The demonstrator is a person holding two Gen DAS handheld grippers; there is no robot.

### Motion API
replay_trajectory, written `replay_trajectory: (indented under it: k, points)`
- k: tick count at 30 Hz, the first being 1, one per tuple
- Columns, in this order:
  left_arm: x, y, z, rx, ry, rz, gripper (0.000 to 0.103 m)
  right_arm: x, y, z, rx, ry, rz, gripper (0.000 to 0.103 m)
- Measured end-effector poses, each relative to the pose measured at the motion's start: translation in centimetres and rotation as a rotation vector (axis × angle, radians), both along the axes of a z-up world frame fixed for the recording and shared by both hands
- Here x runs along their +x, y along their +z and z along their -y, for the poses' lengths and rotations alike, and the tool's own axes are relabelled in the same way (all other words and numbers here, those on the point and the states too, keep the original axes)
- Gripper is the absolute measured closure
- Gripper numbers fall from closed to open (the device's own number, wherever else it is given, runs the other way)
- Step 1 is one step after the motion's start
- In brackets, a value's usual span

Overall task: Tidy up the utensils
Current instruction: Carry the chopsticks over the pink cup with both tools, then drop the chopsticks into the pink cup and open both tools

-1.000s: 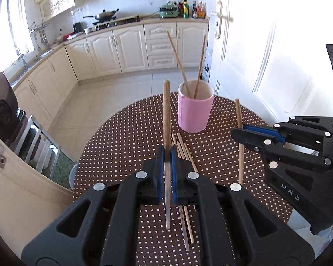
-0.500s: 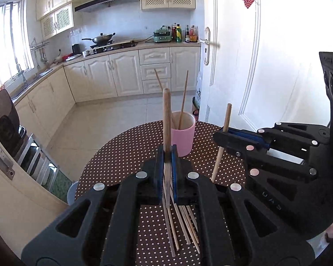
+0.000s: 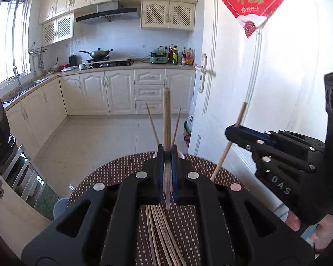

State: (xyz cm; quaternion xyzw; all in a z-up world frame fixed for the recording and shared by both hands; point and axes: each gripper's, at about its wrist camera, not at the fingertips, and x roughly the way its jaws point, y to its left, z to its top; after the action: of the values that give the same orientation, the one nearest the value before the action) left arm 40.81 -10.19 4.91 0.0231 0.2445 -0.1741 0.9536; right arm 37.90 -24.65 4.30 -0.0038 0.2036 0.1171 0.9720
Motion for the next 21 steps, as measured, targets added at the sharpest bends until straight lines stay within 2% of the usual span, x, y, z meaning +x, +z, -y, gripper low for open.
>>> replay_trajectory:
  k: [3, 7, 10, 12, 15, 21]
  points:
    - [1.2, 0.5, 0.0, -0.044, 0.004, 0.034, 0.097, 0.4, 0.5, 0.5, 0.03, -0.033, 0.064, 0.099]
    - [3.5, 0.9, 0.1, -0.091, 0.032, 0.037, 0.097, 1.6, 0.8, 0.9, 0.061, -0.103, 0.138, 0.099]
    - [4.7, 1.1, -0.3, -0.151, 0.037, 0.082, 0.097, 2.4, 0.8, 1.2, 0.086, -0.12, 0.179, 0.099]
    - [5.5, 1.1, -0.6, -0.184, 0.03, 0.081, 0.097, 3.3, 0.6, 1.5, 0.107, -0.126, 0.177, 0.099]
    - [6.6, 0.6, -0.9, -0.199, 0.048, 0.104, 0.097, 4.2, 0.3, 1.8, 0.128, -0.131, 0.178, 0.099]
    - [8.6, -1.9, -0.1, -0.175, 0.053, 0.093, 0.097, 5.4, -0.8, 1.7, 0.149, -0.127, 0.208, 0.099]
